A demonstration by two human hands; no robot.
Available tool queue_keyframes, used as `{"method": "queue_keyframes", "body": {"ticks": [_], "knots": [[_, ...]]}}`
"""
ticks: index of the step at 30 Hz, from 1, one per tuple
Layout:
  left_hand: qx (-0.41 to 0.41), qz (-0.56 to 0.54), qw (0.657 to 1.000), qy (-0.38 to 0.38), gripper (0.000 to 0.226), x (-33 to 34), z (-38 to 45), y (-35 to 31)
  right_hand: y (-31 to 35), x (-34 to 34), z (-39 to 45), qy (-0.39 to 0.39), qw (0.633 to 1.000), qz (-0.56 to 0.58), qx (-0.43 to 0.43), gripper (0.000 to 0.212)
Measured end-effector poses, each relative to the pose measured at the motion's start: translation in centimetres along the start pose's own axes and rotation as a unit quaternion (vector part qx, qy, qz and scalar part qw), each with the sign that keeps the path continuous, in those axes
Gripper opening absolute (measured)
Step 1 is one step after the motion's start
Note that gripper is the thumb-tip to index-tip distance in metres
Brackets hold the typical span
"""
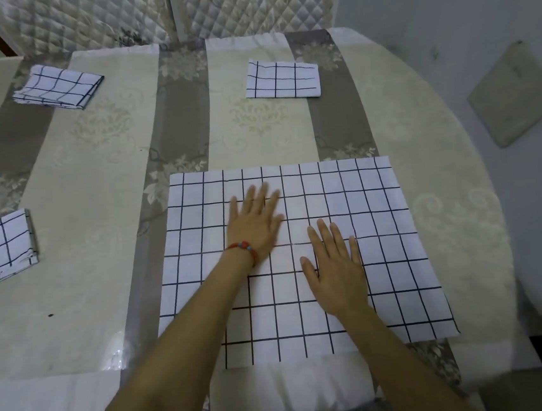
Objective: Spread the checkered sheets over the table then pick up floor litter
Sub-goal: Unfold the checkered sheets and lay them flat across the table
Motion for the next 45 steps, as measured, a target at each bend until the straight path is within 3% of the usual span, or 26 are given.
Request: {"method": "queue_keyframes", "body": {"ticks": [3,5,7,10,15,19,22,27,32,38,45], "knots": [[-0.169,-0.012,0.986,-0.012,0.058,-1.0,-0.5,3.6,0.0,-0.1,0.0,0.0,1.0,0.003,-0.007,0.058],[-0.22,-0.014,0.975,-0.037,0.062,-1.7,-2.2,3.3,0.0,-0.1,0.0,0.003,1.0,-0.001,-0.006,0.058],[-0.142,-0.016,0.988,-0.05,0.063,-1.5,-5.1,1.1,0.1,-0.2,0.0,0.006,1.0,-0.006,-0.003,0.058],[-0.008,-0.018,1.0,-0.001,0.06,-0.9,-10.6,-1.3,-0.1,-0.1,0.0,0.007,1.0,-0.007,-0.004,0.058],[-0.159,0.013,0.987,0.007,0.063,-2.7,-15.9,3.2,0.0,-0.1,-0.1,0.007,1.0,-0.001,-0.007,0.058],[-0.207,-0.02,0.977,0.042,0.066,-5.1,-16.6,5.4,0.2,-0.6,-0.1,0.023,1.0,-0.008,-0.004,0.057],[-0.223,-0.043,0.974,-0.015,0.059,-7.3,-16.7,6.6,1.8,-1.2,-0.4,0.013,1.0,0.001,0.026,0.056],[-0.217,-0.065,0.967,-0.115,0.043,-10.8,-17.3,10.7,10.4,-1.8,-1.2,0.016,0.991,0.121,-0.049,0.046],[-0.255,-0.084,0.951,-0.152,0.04,-13.3,-18.2,19.9,21.7,-0.1,-1.2,0.059,0.973,0.184,-0.128,0.035],[-0.278,-0.079,0.945,-0.156,0.036,-15.9,-18.4,33.4,33.8,3.2,-0.8,0.053,0.971,0.225,-0.068,0.037],[-0.238,-0.016,0.966,-0.102,0.038,-16.4,-13.1,43.2,39.8,7.0,-0.6,0.074,0.989,0.115,-0.047,0.046]]}}
Point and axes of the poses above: each hand's wrist, its own z-axis towards the middle knuckle, its own x-axis out of the palm, y = z × x, the point moved 1 cm from there along z, towards the middle knuckle, and after that the axes turned 15 degrees about -y, right-handed, at the moved point
